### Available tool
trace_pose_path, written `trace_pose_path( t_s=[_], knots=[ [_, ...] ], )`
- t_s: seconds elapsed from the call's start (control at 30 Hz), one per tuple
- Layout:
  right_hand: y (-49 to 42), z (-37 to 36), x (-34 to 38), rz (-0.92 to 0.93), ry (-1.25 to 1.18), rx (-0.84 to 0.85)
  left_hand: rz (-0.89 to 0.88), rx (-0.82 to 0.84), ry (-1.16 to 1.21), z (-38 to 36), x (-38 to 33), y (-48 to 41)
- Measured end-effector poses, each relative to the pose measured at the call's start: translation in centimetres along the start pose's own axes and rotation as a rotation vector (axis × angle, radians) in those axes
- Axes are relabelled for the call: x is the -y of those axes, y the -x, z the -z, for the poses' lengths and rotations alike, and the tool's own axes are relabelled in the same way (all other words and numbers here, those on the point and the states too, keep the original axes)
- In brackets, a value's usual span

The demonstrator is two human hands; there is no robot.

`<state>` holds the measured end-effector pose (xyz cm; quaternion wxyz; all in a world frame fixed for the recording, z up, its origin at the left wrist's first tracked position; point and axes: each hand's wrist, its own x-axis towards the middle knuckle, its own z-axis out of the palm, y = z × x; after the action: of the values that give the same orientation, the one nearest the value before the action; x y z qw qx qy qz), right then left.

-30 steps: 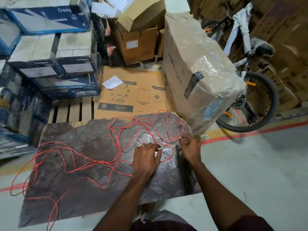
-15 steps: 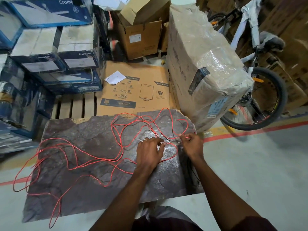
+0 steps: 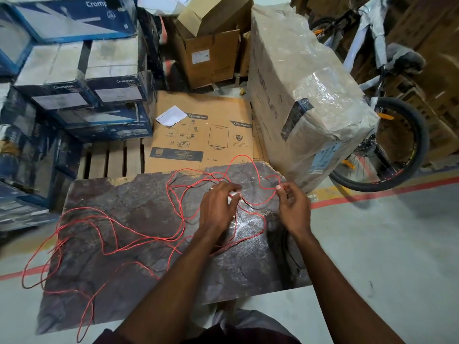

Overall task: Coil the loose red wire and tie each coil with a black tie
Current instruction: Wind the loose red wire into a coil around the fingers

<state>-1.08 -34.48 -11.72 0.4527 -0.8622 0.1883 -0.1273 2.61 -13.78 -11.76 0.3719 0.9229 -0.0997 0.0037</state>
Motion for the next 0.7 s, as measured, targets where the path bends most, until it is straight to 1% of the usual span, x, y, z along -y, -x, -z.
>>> trace_pose_path(
  t_s=[0.1, 0.17, 0.3, 0.37, 0.43, 0.5, 0.63, 0.7],
  knots=[
    [-0.3, 0.7, 1.1, 0.108, -0.006, 0.013, -0.047, -0.061, 0.011, 0.7, -0.8, -1.0],
    [-0.4, 1.1, 2.1, 0.142, -0.05, 0.025, -0.058, -0.099, 0.013, 1.2, -1.0, -2.0],
    [-0.7, 1.9, 3.1, 0.128, -0.193, 0.061, -0.059, -0.155, 0.016, 2.5, -1.4, -3.5],
    [-1.0, 2.1, 3.2, 0.114, -0.262, 0.098, -0.056, -0.181, 0.082, 3.3, -1.9, -3.9],
    [-1.3, 2.3, 3.6, 0.149, -0.279, 0.141, -0.068, -0.174, 0.172, 4.2, -2.5, -4.6],
    [-1.4, 2.5, 4.3, 0.172, -0.288, 0.184, -0.095, -0.15, 0.27, 5.1, -3.1, -5.4],
    [-2.0, 3.0, 5.7, 0.229, -0.312, 0.28, -0.014, -0.066, 0.548, 7.3, -4.8, -7.1],
    [-2.3, 3.2, 6.4, 0.264, -0.322, 0.326, -0.03, -0.063, 0.571, 8.3, -5.1, -7.6]
  ],
)
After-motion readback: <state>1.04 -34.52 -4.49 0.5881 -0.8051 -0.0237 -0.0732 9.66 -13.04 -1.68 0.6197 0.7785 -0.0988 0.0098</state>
